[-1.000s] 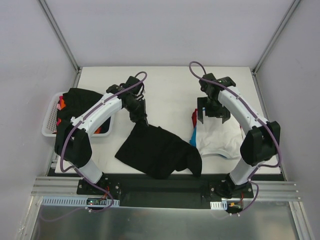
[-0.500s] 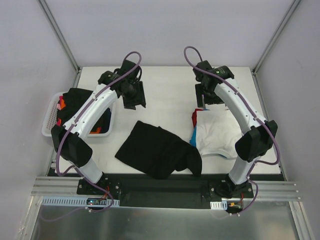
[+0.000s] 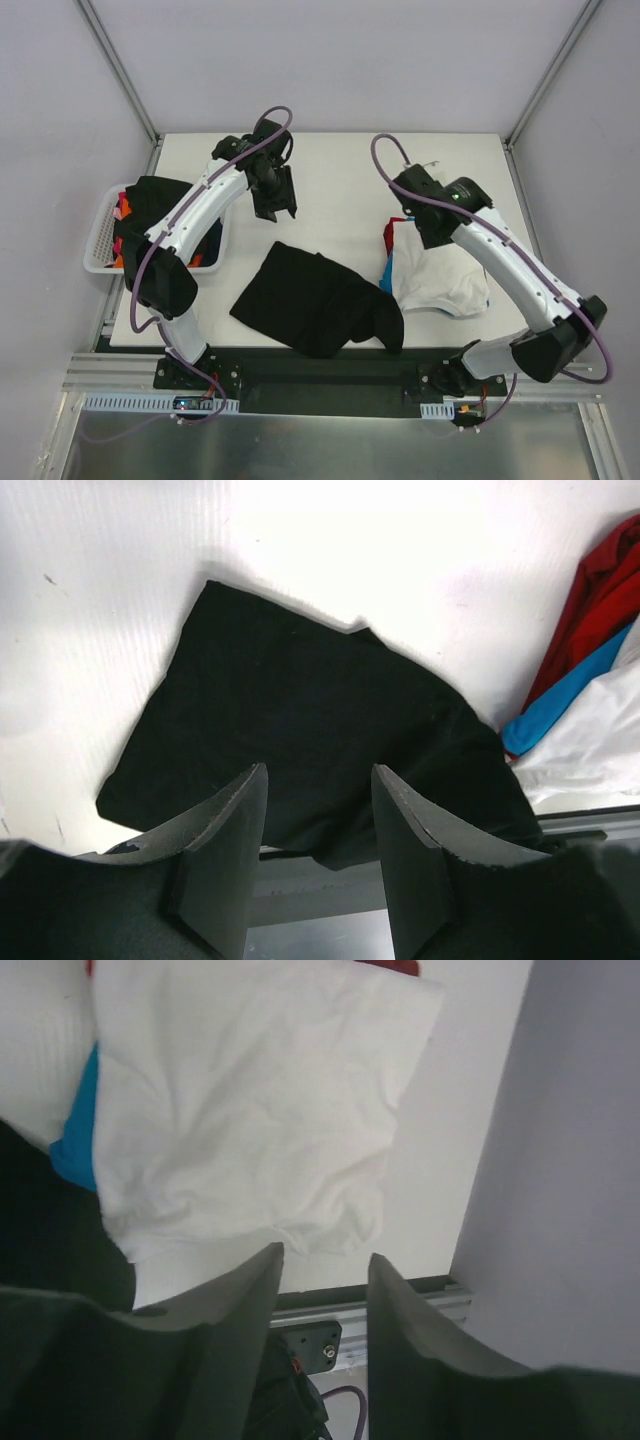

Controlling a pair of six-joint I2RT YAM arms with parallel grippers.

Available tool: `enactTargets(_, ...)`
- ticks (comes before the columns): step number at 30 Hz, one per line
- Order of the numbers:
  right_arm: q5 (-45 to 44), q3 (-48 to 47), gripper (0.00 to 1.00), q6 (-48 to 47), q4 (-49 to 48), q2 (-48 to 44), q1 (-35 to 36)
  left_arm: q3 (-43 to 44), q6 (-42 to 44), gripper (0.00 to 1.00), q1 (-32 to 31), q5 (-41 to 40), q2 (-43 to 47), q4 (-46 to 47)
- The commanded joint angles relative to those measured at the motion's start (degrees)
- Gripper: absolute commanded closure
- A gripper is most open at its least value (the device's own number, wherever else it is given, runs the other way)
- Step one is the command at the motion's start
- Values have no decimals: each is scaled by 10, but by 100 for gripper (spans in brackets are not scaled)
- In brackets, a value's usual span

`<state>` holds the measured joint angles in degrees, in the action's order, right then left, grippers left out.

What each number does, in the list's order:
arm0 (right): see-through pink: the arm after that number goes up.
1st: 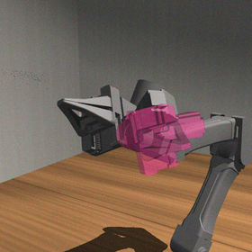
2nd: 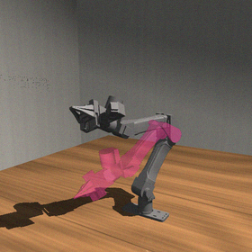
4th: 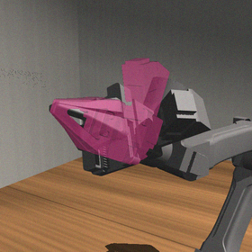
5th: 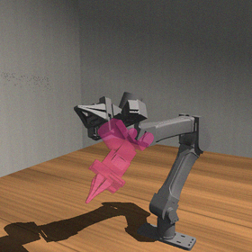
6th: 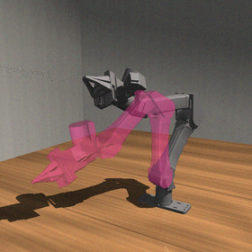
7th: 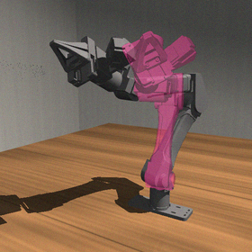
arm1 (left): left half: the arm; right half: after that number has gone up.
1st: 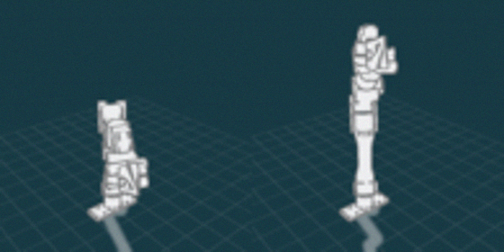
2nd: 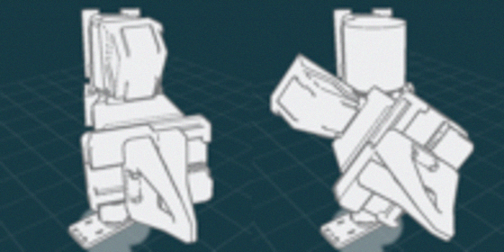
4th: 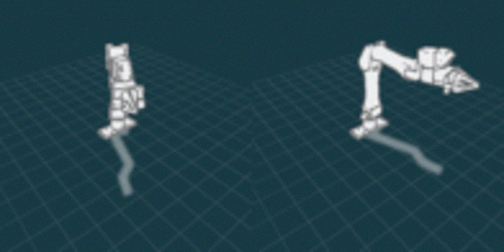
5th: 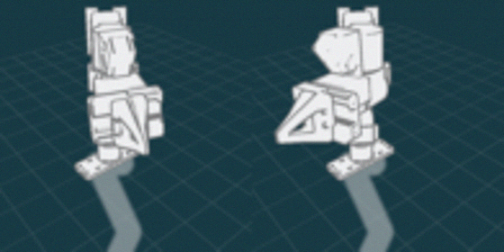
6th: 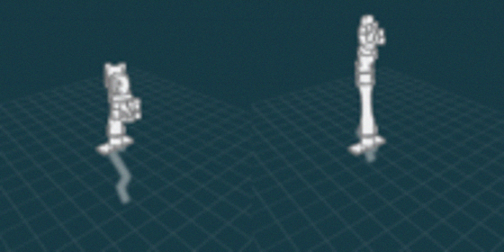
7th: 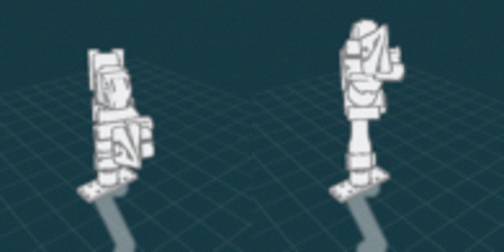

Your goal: Fold and stack the t-shirts

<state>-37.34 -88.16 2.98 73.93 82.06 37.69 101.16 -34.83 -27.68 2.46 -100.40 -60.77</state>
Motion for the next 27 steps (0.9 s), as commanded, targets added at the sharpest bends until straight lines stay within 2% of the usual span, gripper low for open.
enactTargets(1, -70, 2, 63, 17, 14, -29, -7, 33, -16, 54, 1, 21, 6, -12)
enactTargets(2, -91, -36, 54, 25, 17, -30, -1, 30, -17, 54, 2, 23, 6, -11)
enactTargets(3, -156, -53, 45, 49, 19, -30, 14, 26, -17, 55, 2, 25, 8, -11)
enactTargets(4, -182, -61, 18, 48, 14, -31, 18, 23, -20, 55, 3, 25, 13, -11)
enactTargets(5, -179, -62, 0, 55, 25, -33, 18, 13, -25, 55, 1, 23, 16, -11)
enactTargets(7, -72, -16, 0, 21, 7, -36, 11, 4, -31, 55, 1, 16, 27, -8)
enactTargets(8, -47, -15, 28, 26, 14, -31, 9, -8, -39, 55, 1, 15, 31, -7)
enactTargets(10, -34, -37, 50, 33, 38, -17, 12, -20, -45, 55, 2, 15, 40, -2)
enactTargets(11, -67, -41, 76, 40, 40, -18, 12, -32, -49, 55, 0, 14, 42, -2)
enactTargets(12, -84, -41, 90, 41, 38, -20, 11, -38, -52, 55, -1, 12, 46, -1)
enactTargets(13, -98, -35, 94, 45, 33, -18, 10, -43, -53, 55, 0, 12, 51, 0)
enactTargets(15, -91, -16, 98, 40, 6, -11, -3, -59, -58, 54, -3, 12, 57, 0)
enactTargets(18, -27, 11, 99, 35, -16, 28, -20, -80, -65, 49, -3, 12, 70, 0)
enactTargets(19, -11, 20, 99, 33, -25, 36, -20, -85, -65, 41, -4, 13, 73, 0)
enactTargets(20, 10, 25, 99, 33, -34, 36, -20, -92, -63, 23, -4, 14, 73, 0)
enactTargets(21, 18, 30, 99, 32, -54, 33, -21, -96, -61, 1, -3, 16, 72, -3)
enactTargets(25, 45, 35, 99, 31, -70, 39, -29, -100, -60, 1, -4, 3, 76, -10)
enactTargets(27, 65, 34, 81, 29, -71, 56, -35, -91, -56, 1, -4, 4, 77, -9)
